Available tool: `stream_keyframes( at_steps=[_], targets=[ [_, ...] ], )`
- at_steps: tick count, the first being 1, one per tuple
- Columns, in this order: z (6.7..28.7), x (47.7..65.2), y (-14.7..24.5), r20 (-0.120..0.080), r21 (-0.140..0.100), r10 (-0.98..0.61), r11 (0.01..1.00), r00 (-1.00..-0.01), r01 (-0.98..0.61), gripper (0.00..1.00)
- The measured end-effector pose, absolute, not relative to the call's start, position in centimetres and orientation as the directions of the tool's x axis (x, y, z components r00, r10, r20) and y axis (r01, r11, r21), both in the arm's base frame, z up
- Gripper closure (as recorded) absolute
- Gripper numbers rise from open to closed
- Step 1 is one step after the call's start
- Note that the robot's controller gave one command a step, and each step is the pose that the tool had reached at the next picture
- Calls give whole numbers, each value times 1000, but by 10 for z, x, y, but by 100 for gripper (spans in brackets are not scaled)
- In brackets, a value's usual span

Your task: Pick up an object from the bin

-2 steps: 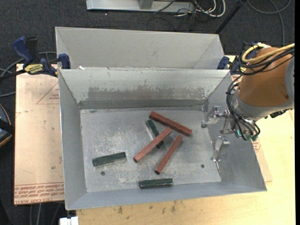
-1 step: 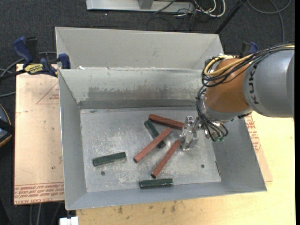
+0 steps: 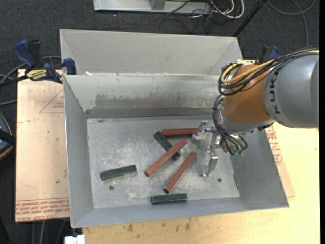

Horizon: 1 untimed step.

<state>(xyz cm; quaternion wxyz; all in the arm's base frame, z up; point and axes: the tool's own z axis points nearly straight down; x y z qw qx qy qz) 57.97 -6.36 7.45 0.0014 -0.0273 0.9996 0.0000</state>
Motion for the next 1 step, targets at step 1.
stream_keyframes(
  at_steps=[1],
  targets=[
    [75,580,-64,-4,0,-55,999,-999,-55,0]
  ],
)
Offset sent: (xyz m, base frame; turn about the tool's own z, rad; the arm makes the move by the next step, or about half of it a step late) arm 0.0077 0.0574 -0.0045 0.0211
